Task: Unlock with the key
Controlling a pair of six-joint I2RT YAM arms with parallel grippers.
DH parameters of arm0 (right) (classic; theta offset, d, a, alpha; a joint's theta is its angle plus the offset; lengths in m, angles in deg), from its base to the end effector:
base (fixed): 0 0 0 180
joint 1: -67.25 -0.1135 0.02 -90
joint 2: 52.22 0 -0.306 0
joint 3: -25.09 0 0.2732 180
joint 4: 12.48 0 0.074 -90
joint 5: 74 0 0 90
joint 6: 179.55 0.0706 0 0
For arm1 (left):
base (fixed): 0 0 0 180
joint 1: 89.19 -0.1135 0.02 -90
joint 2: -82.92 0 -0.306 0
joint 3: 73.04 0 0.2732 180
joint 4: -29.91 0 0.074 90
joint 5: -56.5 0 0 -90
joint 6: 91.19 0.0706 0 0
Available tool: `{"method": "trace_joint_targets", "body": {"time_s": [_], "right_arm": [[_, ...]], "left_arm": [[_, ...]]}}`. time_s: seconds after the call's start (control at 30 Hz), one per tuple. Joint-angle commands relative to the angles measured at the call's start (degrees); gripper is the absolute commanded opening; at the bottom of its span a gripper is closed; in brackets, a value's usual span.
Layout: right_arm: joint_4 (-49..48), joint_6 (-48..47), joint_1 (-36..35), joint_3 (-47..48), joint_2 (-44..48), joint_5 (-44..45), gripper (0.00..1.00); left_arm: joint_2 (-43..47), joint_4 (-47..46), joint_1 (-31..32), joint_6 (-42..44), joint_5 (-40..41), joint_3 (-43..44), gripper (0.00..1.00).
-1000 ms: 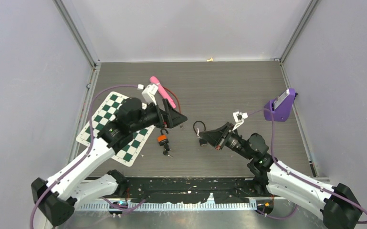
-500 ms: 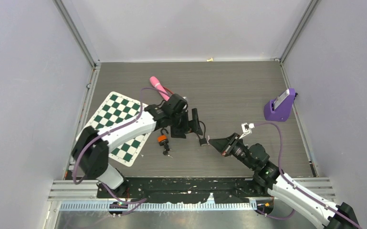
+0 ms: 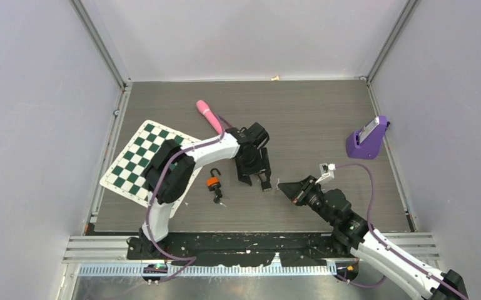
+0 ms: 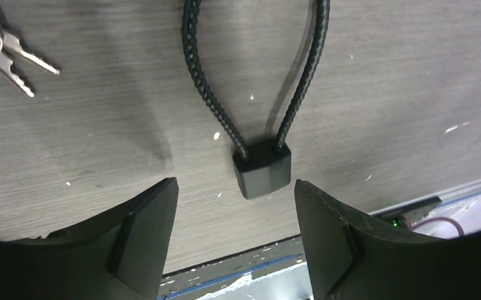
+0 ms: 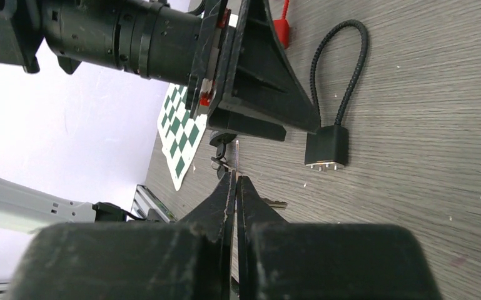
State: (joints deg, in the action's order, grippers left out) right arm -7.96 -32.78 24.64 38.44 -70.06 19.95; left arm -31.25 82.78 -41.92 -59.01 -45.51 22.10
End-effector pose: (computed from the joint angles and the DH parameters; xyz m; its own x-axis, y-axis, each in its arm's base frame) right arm 0.1091 0.0937 0.1632 -0.5862 0.5946 -0.5503 -0.2463 0.5163 0.8202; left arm 0.2932 -0.3391 0.1676 -0.9887 -0.1497 0.0019 -0.1399 0.9191 -0.3683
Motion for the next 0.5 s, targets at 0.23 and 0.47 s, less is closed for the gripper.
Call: {"method": "trace_joint_targets", "body": {"time_s": [0.23, 0.47], "right_arm": [[-1.55, -0.71, 0.25, -0.49, -0.61, 1.75, 0.05], [-1.79, -0.85, 0.25, -0.49, -0.80, 1.74, 0.05]], "left_arm": [[-9.13, 10.87, 2.26, -1.03, 5.98, 13.45, 0.64], [-12.27, 15.40, 4.96, -2.22, 9.63, 17.46, 0.55]]}}
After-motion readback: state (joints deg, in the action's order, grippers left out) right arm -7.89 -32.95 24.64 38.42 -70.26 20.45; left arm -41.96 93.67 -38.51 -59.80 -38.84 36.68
